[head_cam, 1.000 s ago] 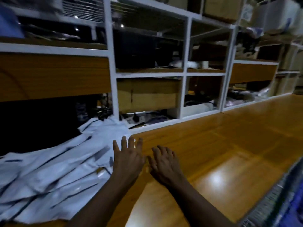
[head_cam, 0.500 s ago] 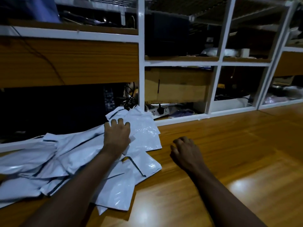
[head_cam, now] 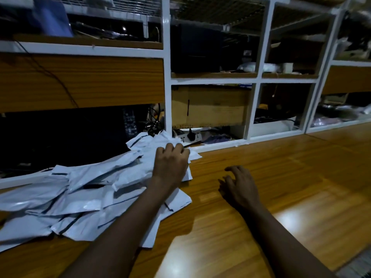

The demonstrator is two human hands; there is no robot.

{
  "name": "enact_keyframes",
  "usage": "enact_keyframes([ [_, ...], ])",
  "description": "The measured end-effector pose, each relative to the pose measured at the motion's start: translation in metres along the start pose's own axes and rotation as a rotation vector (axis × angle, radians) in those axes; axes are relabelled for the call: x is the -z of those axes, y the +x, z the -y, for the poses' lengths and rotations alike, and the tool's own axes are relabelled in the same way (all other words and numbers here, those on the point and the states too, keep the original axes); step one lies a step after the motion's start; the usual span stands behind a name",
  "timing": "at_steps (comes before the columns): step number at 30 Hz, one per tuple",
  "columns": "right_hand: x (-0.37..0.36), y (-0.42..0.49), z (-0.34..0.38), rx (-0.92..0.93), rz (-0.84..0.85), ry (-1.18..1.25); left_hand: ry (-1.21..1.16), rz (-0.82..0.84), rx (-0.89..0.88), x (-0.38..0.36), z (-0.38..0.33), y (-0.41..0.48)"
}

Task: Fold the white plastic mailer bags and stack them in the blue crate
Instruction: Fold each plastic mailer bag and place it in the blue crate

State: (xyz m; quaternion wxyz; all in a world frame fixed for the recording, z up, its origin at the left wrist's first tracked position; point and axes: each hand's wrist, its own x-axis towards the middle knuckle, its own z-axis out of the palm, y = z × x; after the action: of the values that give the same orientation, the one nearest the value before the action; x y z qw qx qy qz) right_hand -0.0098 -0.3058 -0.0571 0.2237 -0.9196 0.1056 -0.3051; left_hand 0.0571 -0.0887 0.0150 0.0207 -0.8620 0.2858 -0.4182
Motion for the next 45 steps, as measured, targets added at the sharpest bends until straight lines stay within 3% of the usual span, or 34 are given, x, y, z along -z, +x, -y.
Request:
enact_keyframes([
  [3, 0.026, -0.008, -0.022, 0.035, 0.009, -0.077, -0.118, 0.019, -0.061, -0.005, -0.051, 0.003],
  [7, 0.046, -0.013, -0.072, 0.036, 0.073, -0.341, -0.206, 0.203, -0.081, -0.025, -0.122, -0.002],
  [10, 0.06, -0.013, -0.093, 0.018, 0.012, -0.34, -0.29, 0.389, -0.056, -0.045, -0.16, -0.003],
  [14, 0.059, -0.009, -0.102, -0.08, -0.015, -0.217, -0.427, 0.504, -0.023, -0.053, -0.188, 0.01],
  [18, 0.057, -0.007, -0.105, -0.142, -0.01, -0.178, -0.416, 0.444, -0.098, -0.058, -0.203, 0.016],
  [22, 0.059, -0.007, -0.108, -0.198, -0.019, -0.194, -0.686, 0.322, -0.13, -0.071, -0.209, 0.024],
  [26, 0.058, -0.006, -0.106, -0.233, 0.075, -0.258, -0.888, 0.279, -0.074, -0.089, -0.207, 0.031],
  [28, 0.058, -0.008, -0.105, -0.231, 0.121, -0.341, -0.818, 0.323, -0.031, -0.091, -0.197, 0.031],
  [32, 0.052, -0.01, -0.104, -0.243, 0.121, -0.431, -0.4, 0.529, 0.045, -0.098, -0.162, 0.027],
  [36, 0.05, -0.01, -0.104, -0.235, 0.102, -0.56, -0.372, 0.593, 0.032, -0.096, -0.147, 0.021],
  [41, 0.036, -0.011, -0.098, -0.018, 0.026, -0.609, -0.475, 0.542, 0.007, -0.083, -0.172, 0.028],
  [45, 0.035, -0.008, -0.108, 0.006, 0.15, -0.645, -0.4, 0.512, -0.172, -0.095, -0.179, 0.027],
])
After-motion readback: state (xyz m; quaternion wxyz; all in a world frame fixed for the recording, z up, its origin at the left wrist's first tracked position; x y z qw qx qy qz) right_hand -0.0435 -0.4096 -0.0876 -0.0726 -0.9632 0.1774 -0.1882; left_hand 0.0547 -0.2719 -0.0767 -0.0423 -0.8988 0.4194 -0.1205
